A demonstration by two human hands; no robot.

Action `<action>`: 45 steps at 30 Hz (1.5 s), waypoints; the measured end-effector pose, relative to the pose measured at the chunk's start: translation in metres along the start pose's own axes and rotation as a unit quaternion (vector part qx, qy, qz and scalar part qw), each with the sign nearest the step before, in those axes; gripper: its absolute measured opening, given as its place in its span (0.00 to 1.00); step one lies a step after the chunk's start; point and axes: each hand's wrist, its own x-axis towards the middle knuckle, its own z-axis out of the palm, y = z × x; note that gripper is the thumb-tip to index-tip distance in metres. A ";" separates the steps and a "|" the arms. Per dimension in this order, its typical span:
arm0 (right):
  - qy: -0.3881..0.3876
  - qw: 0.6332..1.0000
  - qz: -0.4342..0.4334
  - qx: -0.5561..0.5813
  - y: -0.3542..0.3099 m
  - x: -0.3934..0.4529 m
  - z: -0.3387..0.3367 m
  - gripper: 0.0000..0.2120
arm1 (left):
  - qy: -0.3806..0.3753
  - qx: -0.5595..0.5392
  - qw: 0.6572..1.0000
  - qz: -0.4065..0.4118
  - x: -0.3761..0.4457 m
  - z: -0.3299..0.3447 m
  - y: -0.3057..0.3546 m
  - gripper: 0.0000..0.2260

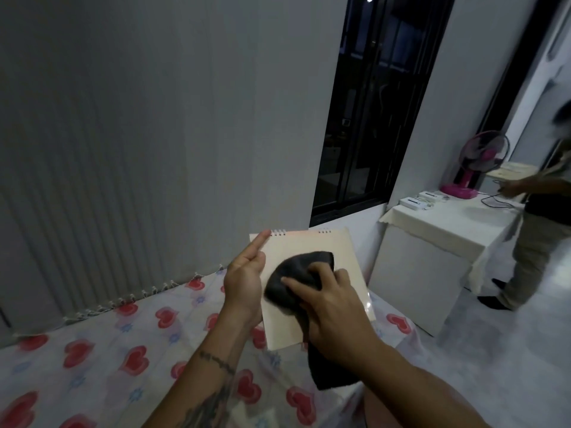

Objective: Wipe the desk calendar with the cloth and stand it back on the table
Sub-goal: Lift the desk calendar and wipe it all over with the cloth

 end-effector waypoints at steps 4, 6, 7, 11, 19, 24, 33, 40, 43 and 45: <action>-0.026 1.000 -0.012 -0.014 0.021 -0.009 -0.006 0.26 | 0.006 -0.022 1.000 -0.004 0.001 -0.004 0.008 0.20; -0.005 0.999 0.031 -0.017 0.028 0.002 -0.012 0.23 | 0.004 -0.042 0.999 -0.004 0.001 -0.002 0.008 0.20; 0.007 0.998 0.059 -0.015 0.028 0.009 -0.013 0.22 | 0.002 -0.043 0.999 -0.004 0.000 0.001 0.007 0.20; 0.039 0.988 0.148 0.025 0.021 0.029 -0.010 0.23 | -0.024 0.002 1.000 0.014 -0.009 0.011 -0.003 0.21; 0.064 0.974 0.207 0.072 0.036 0.030 -0.015 0.19 | -0.016 0.039 0.997 0.062 -0.013 0.013 0.001 0.20; 0.043 0.989 0.137 0.042 0.019 0.007 -0.008 0.20 | 0.031 0.001 0.998 0.046 -0.003 0.011 0.009 0.19; -0.020 0.999 0.026 0.027 0.009 -0.025 -0.004 0.22 | 0.028 0.049 0.998 0.016 0.013 0.010 0.021 0.19; 0.010 0.997 0.070 0.003 0.013 -0.022 -0.009 0.26 | 0.031 0.014 0.999 0.000 0.013 0.012 0.025 0.20; 0.006 1.000 0.024 -0.002 0.003 -0.011 -0.010 0.26 | 0.008 0.014 1.000 -0.025 0.007 0.024 0.015 0.20; 0.023 0.999 0.022 -0.017 0.004 0.002 -0.011 0.24 | -0.009 -0.006 0.999 -0.050 0.003 0.030 0.007 0.20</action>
